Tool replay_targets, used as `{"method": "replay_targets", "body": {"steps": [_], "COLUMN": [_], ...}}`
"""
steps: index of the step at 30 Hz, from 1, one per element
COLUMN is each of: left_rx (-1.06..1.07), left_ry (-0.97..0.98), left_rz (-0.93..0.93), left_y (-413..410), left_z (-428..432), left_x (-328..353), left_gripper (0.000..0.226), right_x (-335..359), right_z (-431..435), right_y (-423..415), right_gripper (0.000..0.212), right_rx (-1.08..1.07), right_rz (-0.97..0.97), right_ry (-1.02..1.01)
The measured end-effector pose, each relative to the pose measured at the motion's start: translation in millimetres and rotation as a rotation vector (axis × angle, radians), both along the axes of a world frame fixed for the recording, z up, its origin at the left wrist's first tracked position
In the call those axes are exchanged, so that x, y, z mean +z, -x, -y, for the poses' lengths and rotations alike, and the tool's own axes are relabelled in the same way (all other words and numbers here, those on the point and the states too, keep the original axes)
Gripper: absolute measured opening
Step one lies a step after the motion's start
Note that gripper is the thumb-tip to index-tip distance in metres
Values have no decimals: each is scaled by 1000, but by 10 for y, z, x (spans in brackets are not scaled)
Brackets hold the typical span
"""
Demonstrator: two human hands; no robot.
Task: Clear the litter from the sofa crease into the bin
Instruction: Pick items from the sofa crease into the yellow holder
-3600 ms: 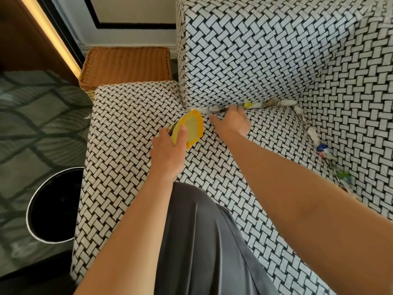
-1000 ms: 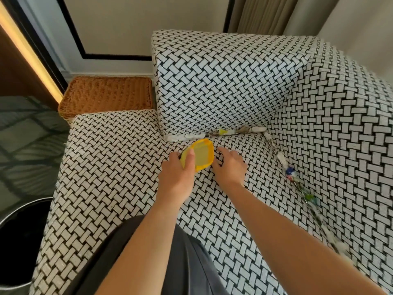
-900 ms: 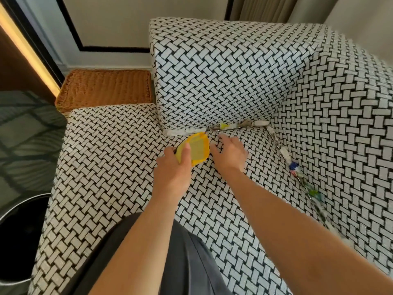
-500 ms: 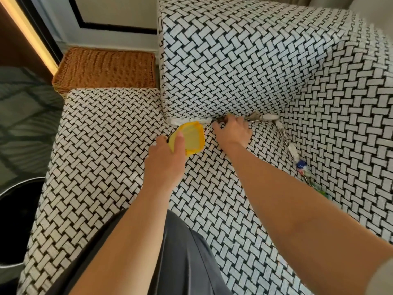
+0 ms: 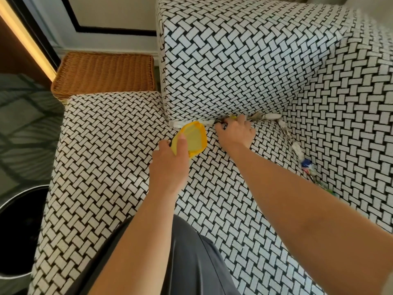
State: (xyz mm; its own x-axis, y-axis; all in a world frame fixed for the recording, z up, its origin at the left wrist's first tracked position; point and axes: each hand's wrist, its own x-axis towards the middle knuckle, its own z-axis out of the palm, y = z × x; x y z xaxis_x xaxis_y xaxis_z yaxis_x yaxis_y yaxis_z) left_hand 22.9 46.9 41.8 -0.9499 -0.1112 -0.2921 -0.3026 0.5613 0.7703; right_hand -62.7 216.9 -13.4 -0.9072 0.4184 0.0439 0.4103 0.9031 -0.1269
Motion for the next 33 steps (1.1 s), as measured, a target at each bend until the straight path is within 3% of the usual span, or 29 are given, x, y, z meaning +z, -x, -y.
{"method": "replay_targets", "body": {"steps": [4, 10, 16, 19, 23, 26, 29, 33], "left_rx": [31, 45, 251, 260, 147, 107, 79, 67], "left_ry": [-45, -125, -472, -435, -278, -273, -266, -265], "left_rz": [40, 93, 304, 319, 261, 243, 239, 232], "left_y": [4, -1, -51, -124, -196, -223, -224, -205], "left_z": [7, 47, 109, 142, 138, 141, 146, 162], "left_x": [-17, -13, 166, 252, 254, 239, 232, 193], "left_gripper": [59, 60, 54, 56, 66, 69, 74, 74], "right_x": [11, -41, -97, -33, 326, 652, 767, 559], "right_z": [-5, -48, -18, -3, 252, 557, 756, 606], "right_y": [25, -113, -386, -640, -899, -1002, -1021, -867], "right_gripper": [50, 35, 22, 19, 13, 6, 9, 16], "right_rx": [19, 100, 161, 180, -57, 61, 186, 29], "right_rz": [43, -140, -321, -323, -402, -420, -401, -445], "right_ry": [-13, 72, 103, 367, 883, 1139, 1137, 1020]}}
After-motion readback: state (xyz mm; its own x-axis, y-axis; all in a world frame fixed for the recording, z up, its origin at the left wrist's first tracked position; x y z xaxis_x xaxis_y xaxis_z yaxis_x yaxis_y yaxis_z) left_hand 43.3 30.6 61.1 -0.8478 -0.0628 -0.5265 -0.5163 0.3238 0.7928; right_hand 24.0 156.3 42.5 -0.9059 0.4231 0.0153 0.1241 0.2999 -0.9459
